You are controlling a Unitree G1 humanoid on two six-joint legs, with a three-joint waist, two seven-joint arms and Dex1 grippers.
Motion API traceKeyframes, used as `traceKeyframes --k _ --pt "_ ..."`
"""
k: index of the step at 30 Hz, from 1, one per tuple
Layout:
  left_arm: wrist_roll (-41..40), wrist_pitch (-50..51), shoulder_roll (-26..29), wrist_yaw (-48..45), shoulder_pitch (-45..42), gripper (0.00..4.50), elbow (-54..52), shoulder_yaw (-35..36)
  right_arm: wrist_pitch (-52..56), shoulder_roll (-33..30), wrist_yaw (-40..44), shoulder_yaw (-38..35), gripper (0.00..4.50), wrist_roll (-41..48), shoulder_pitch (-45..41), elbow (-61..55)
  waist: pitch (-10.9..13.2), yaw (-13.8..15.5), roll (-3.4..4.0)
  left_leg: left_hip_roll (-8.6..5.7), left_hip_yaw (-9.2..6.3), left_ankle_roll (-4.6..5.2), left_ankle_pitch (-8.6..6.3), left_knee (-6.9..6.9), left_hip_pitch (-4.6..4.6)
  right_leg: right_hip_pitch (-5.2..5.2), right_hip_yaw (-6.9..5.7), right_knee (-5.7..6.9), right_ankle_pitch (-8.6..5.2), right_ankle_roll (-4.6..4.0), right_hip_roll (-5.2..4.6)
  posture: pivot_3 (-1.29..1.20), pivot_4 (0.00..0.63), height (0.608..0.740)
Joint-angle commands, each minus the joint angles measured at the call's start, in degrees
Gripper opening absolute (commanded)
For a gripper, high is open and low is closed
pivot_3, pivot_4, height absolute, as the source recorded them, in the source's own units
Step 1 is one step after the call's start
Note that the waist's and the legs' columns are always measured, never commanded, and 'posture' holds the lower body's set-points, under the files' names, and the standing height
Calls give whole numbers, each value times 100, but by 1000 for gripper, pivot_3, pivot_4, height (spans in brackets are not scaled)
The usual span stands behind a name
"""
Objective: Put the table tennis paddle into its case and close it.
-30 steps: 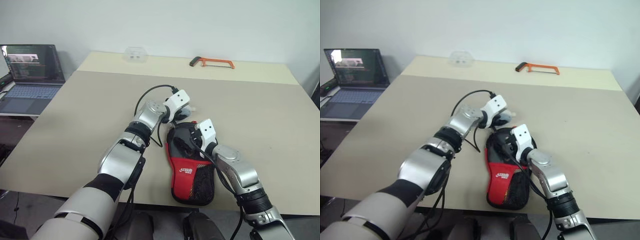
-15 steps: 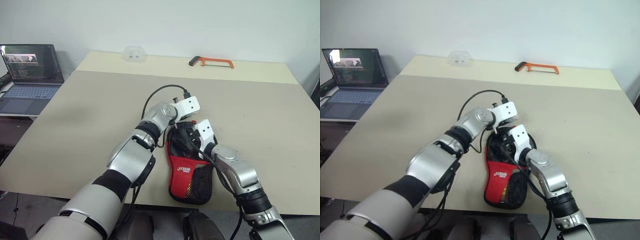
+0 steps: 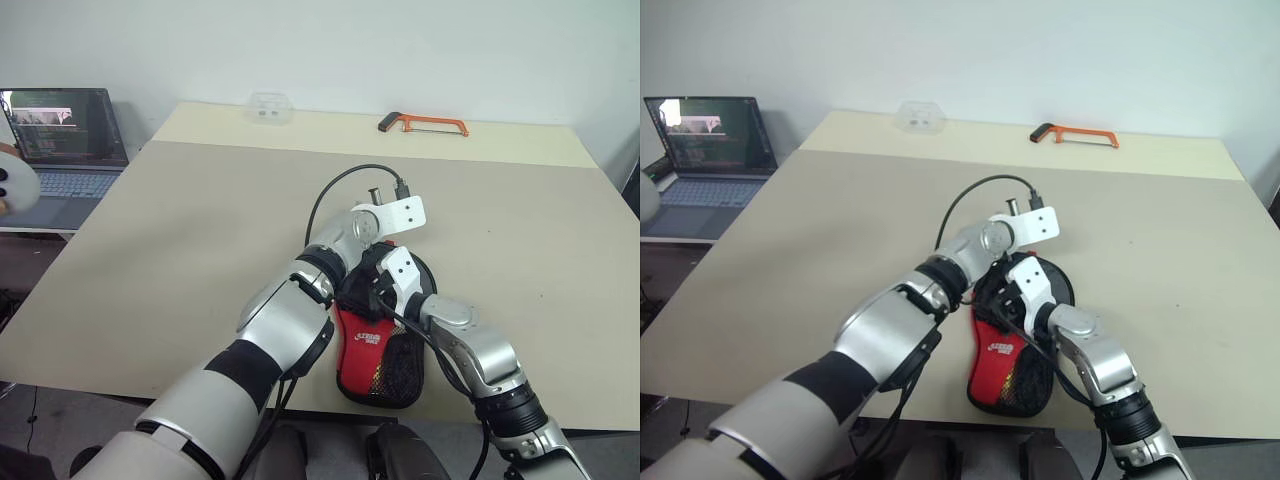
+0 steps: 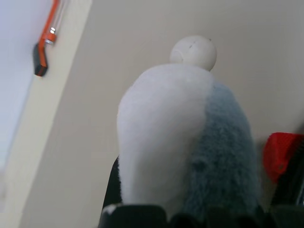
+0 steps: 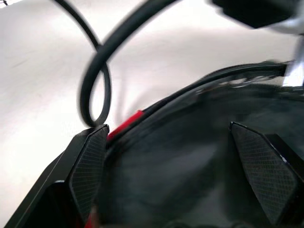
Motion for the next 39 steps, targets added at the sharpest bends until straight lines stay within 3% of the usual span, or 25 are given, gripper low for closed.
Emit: traceKeyframes --k 1,11,28,31,39 --pt "278 -263 -195 457 -372 703 -154 -224 81 -26 56 69 4500 10 123 -108 0 4 0 0 0 0 0 0 0 0 0 -1 0 0 0 0 150 740" --pt "620 -49 -289 761 -409 703 -89 -474 181 -46 91 143 4500 12 179 -234 0 3 0 0 1 0 0 -1 1 0 0 -1 0 0 0 0 150 740" --pt "414 40 425 221 101 702 -142 -246 144 -240 339 50 4500 28 84 -177 0 -11 0 1 4 -1 0 -2 4 0 -2 -1 2 -3 0 0 150 740" --pt "318 -51 633 -81 143 1587 -184 -174 127 -366 407 -69 4500 64 59 -161 0 -10 0 1 4 -1 0 -2 4 0 -4 -1 3 -5 0 0 150 740" --pt "99 -244 1137 -439 271 4474 -312 -39 421 -682 557 -558 4500 407 14 -549 0 -9 0 2 5 -1 0 -2 4 0 -3 -1 5 -8 0 0 150 740"
